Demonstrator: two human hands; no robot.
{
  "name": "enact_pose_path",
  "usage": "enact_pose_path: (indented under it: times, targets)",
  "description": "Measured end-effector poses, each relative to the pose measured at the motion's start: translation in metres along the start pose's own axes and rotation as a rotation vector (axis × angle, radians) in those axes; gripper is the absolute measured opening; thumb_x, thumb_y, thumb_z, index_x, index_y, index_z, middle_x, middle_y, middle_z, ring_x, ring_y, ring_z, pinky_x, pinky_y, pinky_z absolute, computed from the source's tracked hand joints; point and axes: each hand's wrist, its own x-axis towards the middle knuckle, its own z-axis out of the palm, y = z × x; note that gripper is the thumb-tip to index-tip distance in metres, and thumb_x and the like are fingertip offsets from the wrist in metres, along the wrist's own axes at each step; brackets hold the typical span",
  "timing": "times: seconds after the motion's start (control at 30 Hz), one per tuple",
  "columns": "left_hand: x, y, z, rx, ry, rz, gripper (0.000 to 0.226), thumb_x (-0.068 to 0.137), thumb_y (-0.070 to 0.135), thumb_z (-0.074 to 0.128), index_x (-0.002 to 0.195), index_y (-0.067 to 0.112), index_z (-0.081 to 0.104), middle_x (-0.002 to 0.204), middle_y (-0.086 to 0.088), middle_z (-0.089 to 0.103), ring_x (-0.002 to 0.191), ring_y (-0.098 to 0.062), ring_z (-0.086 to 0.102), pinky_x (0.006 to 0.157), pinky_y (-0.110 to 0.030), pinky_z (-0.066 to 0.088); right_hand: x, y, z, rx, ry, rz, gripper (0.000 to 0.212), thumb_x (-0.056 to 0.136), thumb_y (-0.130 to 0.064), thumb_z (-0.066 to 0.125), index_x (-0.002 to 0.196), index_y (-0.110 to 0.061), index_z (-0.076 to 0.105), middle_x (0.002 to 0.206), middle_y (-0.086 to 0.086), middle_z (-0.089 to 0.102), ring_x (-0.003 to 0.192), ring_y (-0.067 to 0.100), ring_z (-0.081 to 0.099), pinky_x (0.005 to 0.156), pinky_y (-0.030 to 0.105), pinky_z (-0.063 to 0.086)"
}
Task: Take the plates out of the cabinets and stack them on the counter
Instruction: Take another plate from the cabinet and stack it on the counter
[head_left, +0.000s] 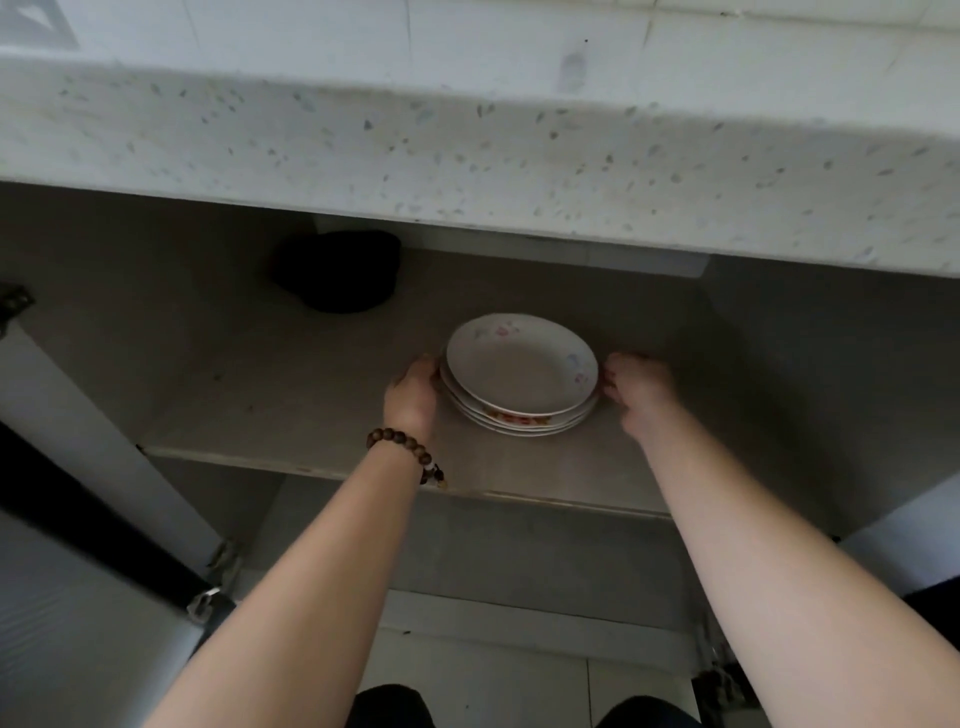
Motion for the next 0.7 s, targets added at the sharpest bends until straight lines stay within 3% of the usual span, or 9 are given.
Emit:
enact_pose_path:
  times: [0.1,0.2,0.3,0.37,0.53,0.7]
  targets:
    - [0.000,0.002,0.004,-0.042,0.029,-0.040,0.030,0.085,0.020,0.061,0.110,0.004,0.066,0.113,-0.012,0.069,0.106,-0.028,0.063,0.100,-0.040,0.047,0.005,-0.002,-0.005,0.117,-0.054,0.071,0.022,0.094,-0.004,0.046,0.111,-0.004,0.061,0.103,0.011,0.061,0.108,0.023,0.061,0.083,0.028,0.049]
    - [-0.001,0.004,0.010,-0.005,0.069,-0.060,0.040,0.081,0.022,0.067,0.117,0.005,0.062,0.114,-0.006,0.065,0.106,-0.024,0.060,0.100,-0.037,0.045,0.006,-0.004,-0.004,0.099,-0.119,0.114,0.014,0.096,-0.007,0.045,0.090,-0.011,0.058,0.107,0.011,0.056,0.085,0.015,0.058,0.079,0.028,0.048]
    - [-0.002,0.005,0.017,0.049,0.112,-0.020,0.028,0.076,0.021,0.076,0.100,0.014,0.064,0.091,0.003,0.063,0.090,-0.018,0.058,0.078,-0.025,0.044,0.008,-0.003,-0.002,-0.018,-0.165,0.114,0.026,0.093,-0.007,0.053,0.119,-0.004,0.058,0.127,0.016,0.056,0.114,0.023,0.055,0.093,0.031,0.045]
    - [0.000,0.003,0.021,0.068,0.125,0.001,0.036,0.074,0.018,0.079,0.107,0.009,0.066,0.093,0.000,0.065,0.081,-0.014,0.059,0.064,-0.019,0.042,0.007,-0.003,0.001,-0.091,-0.193,0.096,0.035,0.092,-0.003,0.055,0.126,0.000,0.054,0.132,0.018,0.056,0.123,0.028,0.052,0.094,0.032,0.045]
    - [-0.005,-0.004,0.035,0.101,0.128,0.029,0.041,0.075,0.011,0.076,0.114,0.008,0.063,0.108,-0.006,0.067,0.094,-0.018,0.061,0.078,-0.023,0.043,0.005,-0.004,-0.001,-0.194,-0.177,0.008,0.041,0.088,0.005,0.053,0.129,0.000,0.049,0.127,0.022,0.057,0.114,0.034,0.057,0.082,0.036,0.050]
    - [-0.018,0.005,0.038,0.043,0.153,0.142,0.042,0.079,0.003,0.071,0.119,0.007,0.060,0.117,-0.006,0.065,0.108,-0.020,0.061,0.085,-0.023,0.044,-0.002,-0.002,-0.009,-0.172,-0.191,-0.037,0.036,0.085,-0.002,0.054,0.120,-0.012,0.052,0.108,0.011,0.059,0.094,0.027,0.058,0.078,0.040,0.053]
